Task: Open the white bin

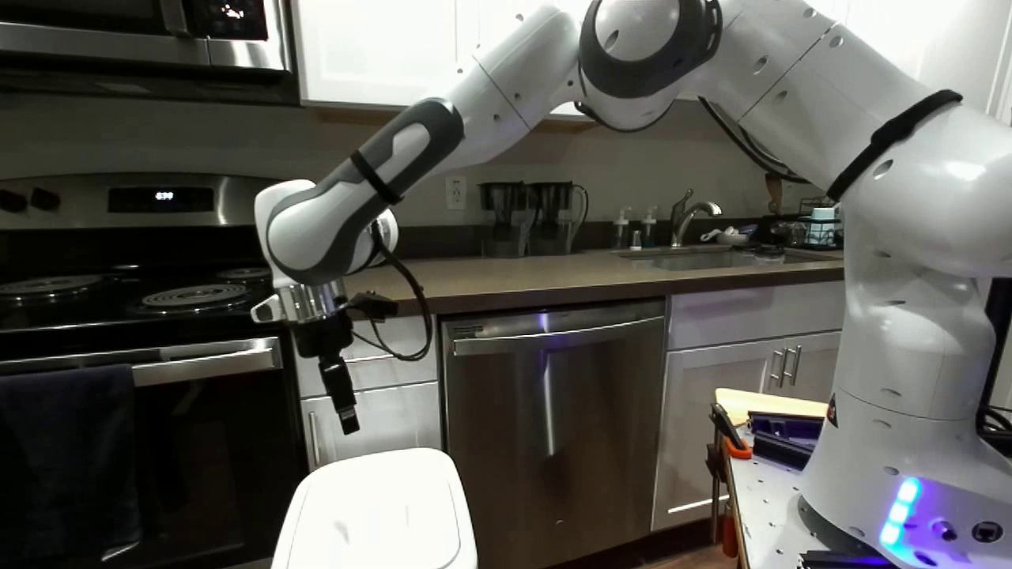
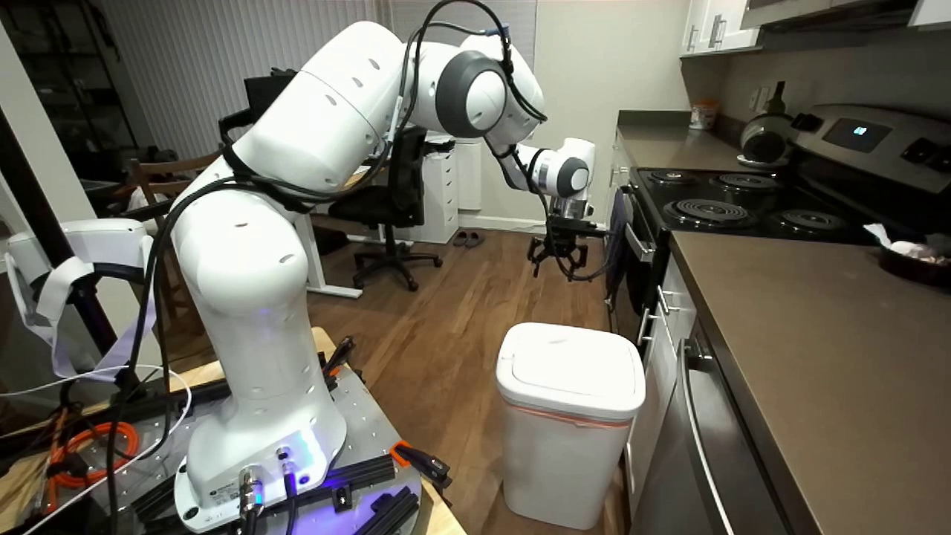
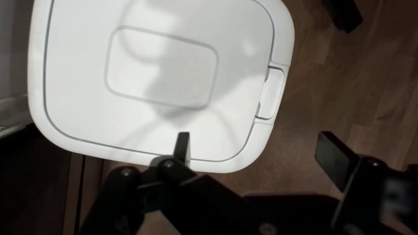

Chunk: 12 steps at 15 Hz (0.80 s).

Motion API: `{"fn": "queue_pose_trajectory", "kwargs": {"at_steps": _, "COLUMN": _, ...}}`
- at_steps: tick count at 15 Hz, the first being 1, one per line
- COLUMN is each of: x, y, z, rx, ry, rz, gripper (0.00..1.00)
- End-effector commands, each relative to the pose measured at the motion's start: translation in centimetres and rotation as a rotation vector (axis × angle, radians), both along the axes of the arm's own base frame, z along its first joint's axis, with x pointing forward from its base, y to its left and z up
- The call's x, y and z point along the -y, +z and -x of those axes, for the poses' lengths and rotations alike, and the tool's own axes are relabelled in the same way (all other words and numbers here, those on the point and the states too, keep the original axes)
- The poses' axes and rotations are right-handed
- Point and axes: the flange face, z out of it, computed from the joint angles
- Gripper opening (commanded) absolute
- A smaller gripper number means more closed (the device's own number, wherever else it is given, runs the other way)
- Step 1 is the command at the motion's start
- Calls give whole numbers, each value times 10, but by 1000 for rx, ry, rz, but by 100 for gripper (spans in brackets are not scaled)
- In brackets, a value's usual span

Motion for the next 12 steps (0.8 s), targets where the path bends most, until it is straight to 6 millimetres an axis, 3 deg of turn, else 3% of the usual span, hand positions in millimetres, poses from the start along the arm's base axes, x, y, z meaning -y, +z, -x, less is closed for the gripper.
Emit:
{"fn": "queue_pose_trajectory", "kwargs": {"at_steps": 1, "x": -15, "y": -25, "z": -11, "rx": -51, "ry": 35, "rz": -23, "gripper": 69}}
{"fn": "queue_pose_trajectory", "kwargs": {"at_steps": 9, "x": -40, "y": -89, "z": -9, "rx": -89, "ry": 37, "rz": -10, "gripper": 15}}
{"fn": "queue_pose_trajectory", "kwargs": {"at_steps": 12, "x": -44, "y": -111, "z": -6, "rx": -84, "ry": 53, "rz": -28, "gripper": 3}}
